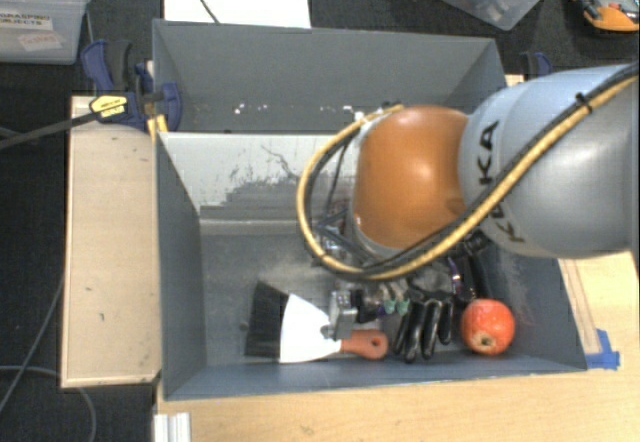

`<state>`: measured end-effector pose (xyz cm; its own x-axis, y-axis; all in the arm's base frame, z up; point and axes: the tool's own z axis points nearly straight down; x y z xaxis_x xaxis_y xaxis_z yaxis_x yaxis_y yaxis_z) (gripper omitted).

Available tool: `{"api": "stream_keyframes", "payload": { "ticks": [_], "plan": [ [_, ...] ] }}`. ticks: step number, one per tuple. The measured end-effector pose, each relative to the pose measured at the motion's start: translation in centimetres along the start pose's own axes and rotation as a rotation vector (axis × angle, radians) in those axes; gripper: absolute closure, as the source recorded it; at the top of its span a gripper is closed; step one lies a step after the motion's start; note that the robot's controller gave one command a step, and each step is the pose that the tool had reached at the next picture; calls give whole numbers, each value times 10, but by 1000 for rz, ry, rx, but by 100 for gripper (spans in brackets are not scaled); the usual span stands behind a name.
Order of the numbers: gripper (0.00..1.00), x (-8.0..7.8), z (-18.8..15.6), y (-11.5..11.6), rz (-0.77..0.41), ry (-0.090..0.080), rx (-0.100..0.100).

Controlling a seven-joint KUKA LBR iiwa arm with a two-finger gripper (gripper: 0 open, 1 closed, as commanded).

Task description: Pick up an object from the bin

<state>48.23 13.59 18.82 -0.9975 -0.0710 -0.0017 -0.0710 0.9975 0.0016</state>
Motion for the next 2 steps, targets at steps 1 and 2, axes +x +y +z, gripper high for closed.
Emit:
{"api": "stream_keyframes", "payload": {
  "ticks": [1, 2],
  "plan": [
    [0, 4, -5, -52, 27, -10, -1],
    [0, -25, -22, -50, -3, -7, -4]
  ]
}}
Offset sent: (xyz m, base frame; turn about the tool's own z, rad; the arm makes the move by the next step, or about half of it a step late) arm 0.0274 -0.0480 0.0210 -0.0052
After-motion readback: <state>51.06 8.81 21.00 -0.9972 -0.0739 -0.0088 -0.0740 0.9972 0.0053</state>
